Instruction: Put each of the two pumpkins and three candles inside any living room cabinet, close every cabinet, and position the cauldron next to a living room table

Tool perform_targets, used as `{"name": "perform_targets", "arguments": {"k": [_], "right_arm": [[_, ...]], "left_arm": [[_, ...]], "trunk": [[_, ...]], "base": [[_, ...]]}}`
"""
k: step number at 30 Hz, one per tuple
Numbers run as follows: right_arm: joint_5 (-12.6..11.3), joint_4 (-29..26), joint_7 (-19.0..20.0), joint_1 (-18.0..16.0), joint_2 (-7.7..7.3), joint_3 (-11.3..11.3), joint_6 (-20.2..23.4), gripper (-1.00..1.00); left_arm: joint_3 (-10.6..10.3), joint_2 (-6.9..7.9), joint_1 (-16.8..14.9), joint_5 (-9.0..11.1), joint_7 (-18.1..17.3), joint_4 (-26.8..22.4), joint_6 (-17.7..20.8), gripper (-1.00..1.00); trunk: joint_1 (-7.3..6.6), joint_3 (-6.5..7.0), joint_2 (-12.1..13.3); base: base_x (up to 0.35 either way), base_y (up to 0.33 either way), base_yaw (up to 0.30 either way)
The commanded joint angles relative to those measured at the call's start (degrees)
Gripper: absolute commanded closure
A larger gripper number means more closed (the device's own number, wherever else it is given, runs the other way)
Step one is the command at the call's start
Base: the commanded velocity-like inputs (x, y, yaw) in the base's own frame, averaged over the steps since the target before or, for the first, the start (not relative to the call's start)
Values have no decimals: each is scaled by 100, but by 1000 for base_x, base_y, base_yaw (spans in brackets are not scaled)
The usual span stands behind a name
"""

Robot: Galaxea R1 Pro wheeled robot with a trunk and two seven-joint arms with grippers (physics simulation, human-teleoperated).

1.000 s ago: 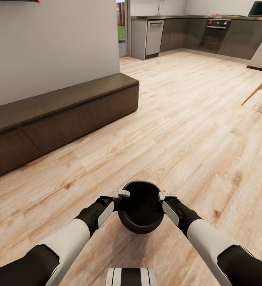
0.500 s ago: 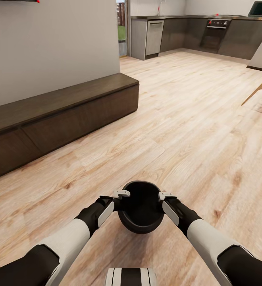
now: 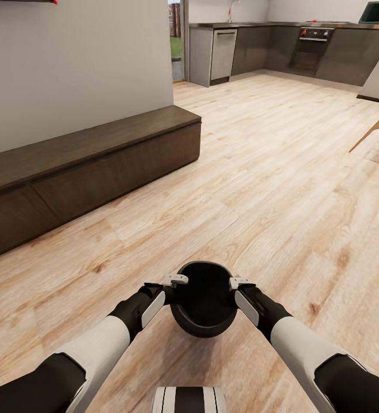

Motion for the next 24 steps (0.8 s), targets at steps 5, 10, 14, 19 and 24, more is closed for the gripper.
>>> {"name": "perform_targets", "arguments": {"k": [5,10,14,19,24], "right_arm": [[-73,188,-54,0,-7,45,15,100],[-73,188,-54,0,-7,44,15,100],[-74,188,-54,0,-7,44,15,100],[-73,187,-54,0,-7,44,15,100],[-73,186,-54,0,-7,44,15,100]], "left_arm": [[-44,7,-5,21,41,-9,21,100],[-46,7,-5,21,41,-10,21,100],[-43,7,-5,21,41,-11,21,100],[-46,7,-5,21,41,-11,21,100],[-42,7,-5,21,41,-10,21,100]], "trunk": [[0,-5,-1],[-13,106,6],[-23,195,11],[-36,306,18],[-49,416,24]], "base": [[0,0,0],[0,0,0],[0,0,0],[0,0,0],[0,0,0]]}}
